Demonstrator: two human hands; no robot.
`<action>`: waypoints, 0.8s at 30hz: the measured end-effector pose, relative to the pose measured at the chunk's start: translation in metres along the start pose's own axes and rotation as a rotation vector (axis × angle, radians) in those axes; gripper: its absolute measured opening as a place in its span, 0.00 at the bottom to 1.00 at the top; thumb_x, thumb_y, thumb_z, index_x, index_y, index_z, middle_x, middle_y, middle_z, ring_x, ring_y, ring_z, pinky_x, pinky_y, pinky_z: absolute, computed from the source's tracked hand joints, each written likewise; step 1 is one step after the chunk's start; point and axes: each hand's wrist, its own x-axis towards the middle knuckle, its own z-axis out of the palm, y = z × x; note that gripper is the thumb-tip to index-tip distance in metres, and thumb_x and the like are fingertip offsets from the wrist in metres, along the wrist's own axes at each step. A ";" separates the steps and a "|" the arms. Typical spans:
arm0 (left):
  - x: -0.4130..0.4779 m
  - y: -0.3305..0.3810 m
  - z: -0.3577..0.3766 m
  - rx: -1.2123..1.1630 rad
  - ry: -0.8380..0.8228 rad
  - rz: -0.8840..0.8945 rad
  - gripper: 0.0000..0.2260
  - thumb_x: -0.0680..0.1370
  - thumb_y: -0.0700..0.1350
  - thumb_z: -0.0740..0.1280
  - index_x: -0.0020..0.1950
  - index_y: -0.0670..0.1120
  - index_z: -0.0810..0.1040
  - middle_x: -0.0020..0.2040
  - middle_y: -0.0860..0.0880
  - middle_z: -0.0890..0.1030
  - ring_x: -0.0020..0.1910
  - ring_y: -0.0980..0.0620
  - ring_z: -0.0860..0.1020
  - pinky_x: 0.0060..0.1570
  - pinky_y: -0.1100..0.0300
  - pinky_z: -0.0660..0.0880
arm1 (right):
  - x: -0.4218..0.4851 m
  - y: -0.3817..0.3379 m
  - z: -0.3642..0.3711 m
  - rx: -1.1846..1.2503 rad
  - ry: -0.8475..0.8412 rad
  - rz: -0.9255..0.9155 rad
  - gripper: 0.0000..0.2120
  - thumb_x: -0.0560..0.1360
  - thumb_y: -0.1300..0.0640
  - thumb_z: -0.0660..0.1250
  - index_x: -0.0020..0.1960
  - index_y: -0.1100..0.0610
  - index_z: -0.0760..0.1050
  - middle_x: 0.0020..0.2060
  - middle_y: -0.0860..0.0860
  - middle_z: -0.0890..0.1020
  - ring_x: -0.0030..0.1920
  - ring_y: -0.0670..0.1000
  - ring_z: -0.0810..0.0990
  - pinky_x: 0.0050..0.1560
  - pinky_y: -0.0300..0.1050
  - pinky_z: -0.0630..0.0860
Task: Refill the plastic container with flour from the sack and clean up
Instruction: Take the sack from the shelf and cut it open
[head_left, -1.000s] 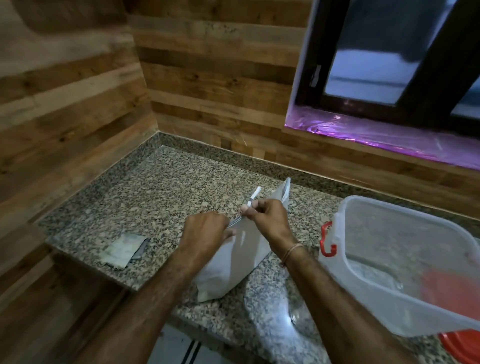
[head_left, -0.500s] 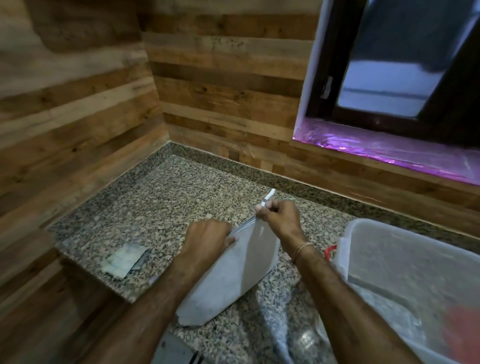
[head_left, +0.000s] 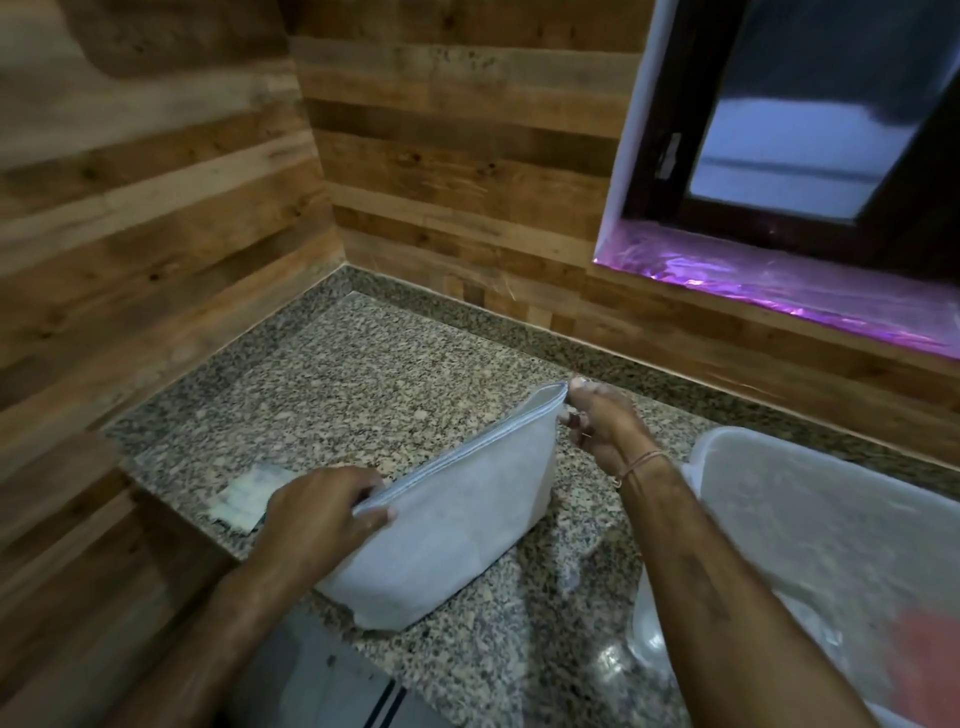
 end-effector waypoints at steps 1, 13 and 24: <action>-0.009 -0.010 0.000 -0.070 -0.004 -0.023 0.21 0.75 0.62 0.72 0.36 0.49 0.68 0.30 0.51 0.72 0.30 0.56 0.73 0.29 0.58 0.61 | 0.000 0.001 0.000 0.000 -0.019 0.005 0.09 0.85 0.53 0.65 0.46 0.51 0.74 0.41 0.49 0.82 0.30 0.44 0.77 0.25 0.35 0.66; -0.049 -0.039 0.010 -0.496 0.216 -0.276 0.13 0.75 0.55 0.76 0.38 0.48 0.80 0.32 0.53 0.79 0.31 0.56 0.79 0.31 0.58 0.71 | 0.005 0.035 0.015 0.029 0.066 -0.151 0.18 0.84 0.59 0.67 0.35 0.55 0.73 0.24 0.48 0.74 0.26 0.47 0.70 0.25 0.35 0.67; -0.055 -0.082 0.038 -0.888 0.170 -0.389 0.14 0.75 0.51 0.74 0.59 0.50 0.82 0.54 0.50 0.86 0.55 0.50 0.83 0.54 0.51 0.79 | -0.023 0.066 0.008 0.030 0.065 -0.273 0.02 0.83 0.55 0.68 0.53 0.54 0.77 0.48 0.53 0.81 0.43 0.52 0.80 0.28 0.34 0.75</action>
